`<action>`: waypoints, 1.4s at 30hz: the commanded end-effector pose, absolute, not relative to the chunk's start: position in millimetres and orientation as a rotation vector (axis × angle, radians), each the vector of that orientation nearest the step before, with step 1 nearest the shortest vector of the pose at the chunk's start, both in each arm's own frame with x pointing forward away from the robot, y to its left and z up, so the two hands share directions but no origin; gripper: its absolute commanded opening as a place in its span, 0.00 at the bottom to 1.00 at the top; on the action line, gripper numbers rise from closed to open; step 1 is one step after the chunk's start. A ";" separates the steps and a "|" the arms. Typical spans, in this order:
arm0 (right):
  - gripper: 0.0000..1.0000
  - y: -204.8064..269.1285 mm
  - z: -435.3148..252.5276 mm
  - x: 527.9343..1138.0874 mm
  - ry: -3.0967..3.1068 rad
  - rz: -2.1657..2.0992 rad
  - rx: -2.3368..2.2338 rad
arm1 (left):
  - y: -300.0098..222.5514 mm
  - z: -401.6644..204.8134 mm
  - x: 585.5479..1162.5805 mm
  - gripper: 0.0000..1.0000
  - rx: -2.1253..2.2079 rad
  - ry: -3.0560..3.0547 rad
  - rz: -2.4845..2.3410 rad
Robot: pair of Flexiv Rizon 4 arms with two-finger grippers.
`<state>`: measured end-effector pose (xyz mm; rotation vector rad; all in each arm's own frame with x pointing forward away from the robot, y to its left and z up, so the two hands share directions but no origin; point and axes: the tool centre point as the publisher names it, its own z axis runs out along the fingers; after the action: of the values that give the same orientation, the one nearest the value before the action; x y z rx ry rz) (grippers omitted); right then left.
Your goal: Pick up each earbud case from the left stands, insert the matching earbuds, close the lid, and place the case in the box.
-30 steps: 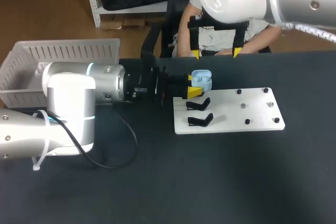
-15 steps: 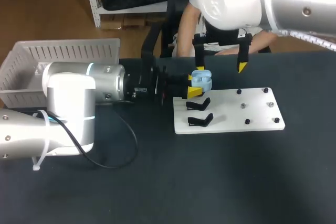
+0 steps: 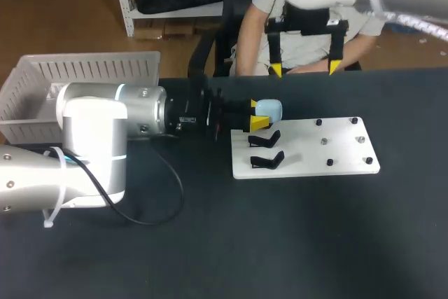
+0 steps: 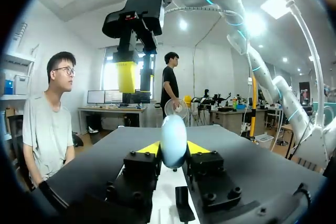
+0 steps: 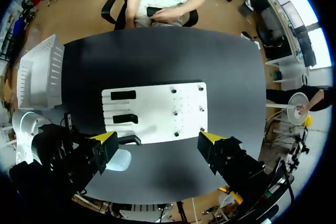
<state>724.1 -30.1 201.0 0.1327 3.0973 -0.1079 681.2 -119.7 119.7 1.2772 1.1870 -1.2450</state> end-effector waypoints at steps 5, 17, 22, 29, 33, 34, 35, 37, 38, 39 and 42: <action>1.00 -72.8 220.2 682.6 2.677 0.129 0.243 | -35.9 140.8 707.3 0.00 1.159 1.361 -0.994; 1.00 -72.8 220.2 682.6 2.677 0.129 0.243 | 118.8 167.2 763.1 0.00 0.959 1.660 -0.583; 1.00 -72.8 220.2 682.6 2.677 0.129 0.243 | 174.4 155.5 791.7 0.00 0.842 1.783 -0.363; 1.00 -72.8 220.2 682.6 2.677 0.129 0.243 | 216.1 132.7 827.7 0.00 0.665 1.891 -0.243; 1.00 -72.8 220.2 682.6 2.677 0.129 0.243 | 223.5 129.2 842.8 0.00 0.638 1.902 -0.218; 1.00 -72.8 220.2 682.6 2.677 0.129 0.243 | 223.2 129.8 845.0 0.00 0.636 1.903 -0.217; 1.00 -72.8 220.2 682.6 2.677 0.129 0.243 | 222.2 130.6 846.2 0.00 0.637 1.906 -0.214; 1.00 -72.8 220.2 682.6 2.677 0.129 0.243 | 219.7 132.3 846.2 0.33 0.639 1.907 -0.215; 1.00 -72.8 220.2 682.6 2.677 0.129 0.243 | 217.7 133.1 844.8 0.68 0.638 1.907 -0.218; 1.00 -72.8 220.2 682.6 2.677 0.129 0.243 | 216.2 133.4 842.8 1.00 0.653 1.909 -0.213; 1.00 -72.8 220.2 682.6 2.677 0.129 0.243 | 215.0 133.7 836.0 1.00 0.644 1.908 -0.208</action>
<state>686.4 -71.6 221.5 0.2394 2.7290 0.1338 844.2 217.6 133.6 0.7770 1.9088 -0.3988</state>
